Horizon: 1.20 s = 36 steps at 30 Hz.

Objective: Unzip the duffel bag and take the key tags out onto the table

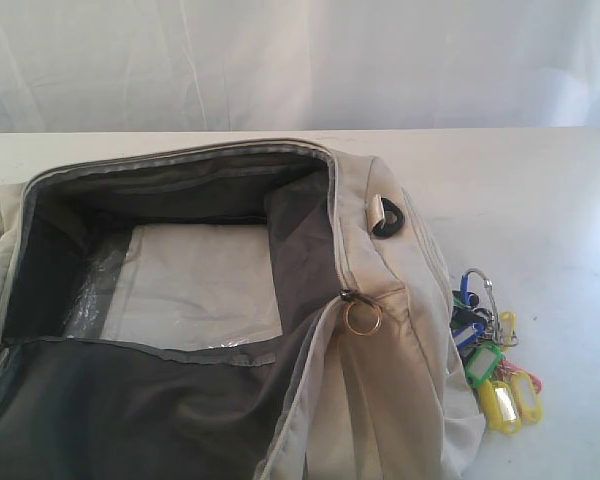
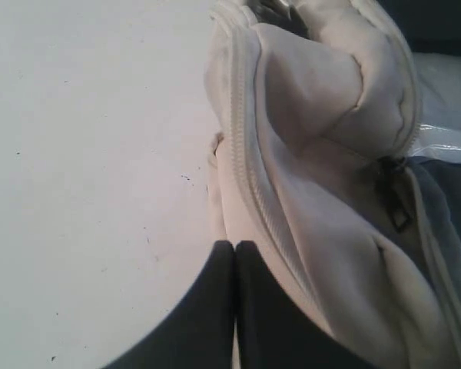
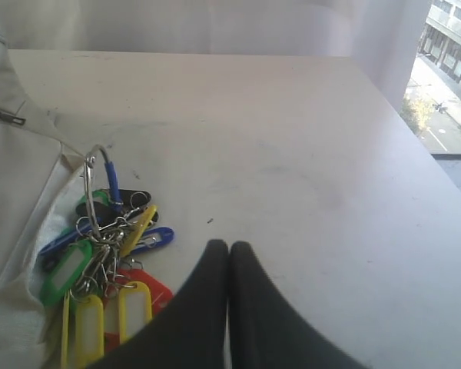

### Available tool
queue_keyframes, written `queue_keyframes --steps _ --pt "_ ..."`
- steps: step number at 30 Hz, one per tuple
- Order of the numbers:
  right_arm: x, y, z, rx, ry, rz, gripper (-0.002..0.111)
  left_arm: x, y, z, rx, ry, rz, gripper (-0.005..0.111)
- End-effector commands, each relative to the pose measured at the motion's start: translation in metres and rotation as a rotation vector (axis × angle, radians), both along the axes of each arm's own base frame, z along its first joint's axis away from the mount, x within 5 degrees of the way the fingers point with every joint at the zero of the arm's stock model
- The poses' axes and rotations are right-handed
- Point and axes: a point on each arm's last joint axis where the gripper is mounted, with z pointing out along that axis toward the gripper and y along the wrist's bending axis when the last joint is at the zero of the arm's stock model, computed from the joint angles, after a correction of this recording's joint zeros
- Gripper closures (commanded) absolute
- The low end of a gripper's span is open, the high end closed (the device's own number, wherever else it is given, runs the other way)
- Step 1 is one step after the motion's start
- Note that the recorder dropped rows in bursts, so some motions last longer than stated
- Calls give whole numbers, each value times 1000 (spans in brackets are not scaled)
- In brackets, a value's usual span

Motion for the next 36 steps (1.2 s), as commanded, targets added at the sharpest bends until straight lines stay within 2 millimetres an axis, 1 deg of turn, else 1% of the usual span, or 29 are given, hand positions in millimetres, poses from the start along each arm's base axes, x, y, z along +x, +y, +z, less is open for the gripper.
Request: queue_keyframes --steps 1,36 --pt "0 1 0 3 -16 24 108 0 0 -1 -8 -1 6 107" --pt "0 2 0 3 -16 29 108 0 0 -1 -8 -1 6 107"
